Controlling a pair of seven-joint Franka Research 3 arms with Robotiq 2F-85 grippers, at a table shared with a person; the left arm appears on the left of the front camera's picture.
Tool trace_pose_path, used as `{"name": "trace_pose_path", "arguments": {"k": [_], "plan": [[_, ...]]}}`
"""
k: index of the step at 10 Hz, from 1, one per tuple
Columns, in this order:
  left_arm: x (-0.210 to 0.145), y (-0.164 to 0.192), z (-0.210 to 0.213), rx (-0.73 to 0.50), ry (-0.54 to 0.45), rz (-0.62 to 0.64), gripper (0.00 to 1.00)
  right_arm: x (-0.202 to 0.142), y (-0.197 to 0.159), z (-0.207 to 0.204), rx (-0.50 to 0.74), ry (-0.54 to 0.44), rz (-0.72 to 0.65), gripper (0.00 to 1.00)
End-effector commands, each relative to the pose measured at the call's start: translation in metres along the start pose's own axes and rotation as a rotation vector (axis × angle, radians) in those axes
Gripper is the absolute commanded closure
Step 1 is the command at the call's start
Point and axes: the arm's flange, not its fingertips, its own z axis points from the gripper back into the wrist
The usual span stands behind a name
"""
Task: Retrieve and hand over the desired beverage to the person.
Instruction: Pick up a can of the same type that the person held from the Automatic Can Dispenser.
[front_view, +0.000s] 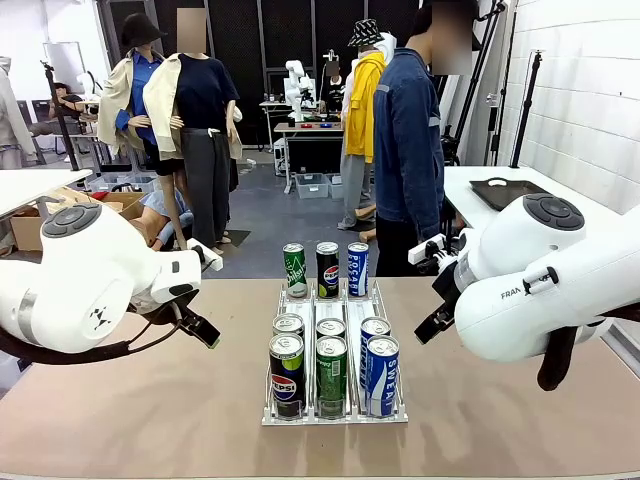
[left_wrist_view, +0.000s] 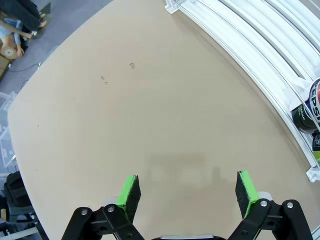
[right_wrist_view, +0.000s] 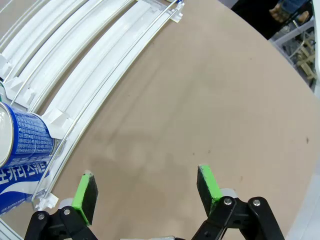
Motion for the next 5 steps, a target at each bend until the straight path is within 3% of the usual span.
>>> {"name": "trace_pose_path", "arguments": {"k": [1,5], "plan": [[0.000,0.001,0.000,0.001,-0.001,0.003,0.00,0.000,0.000,0.000,0.001,0.000,0.001,0.00],[0.013,0.007,0.012,-0.060,0.001,0.049,0.00,0.013,-0.006,0.015,-0.002,-0.011,-0.015,0.00]]}}
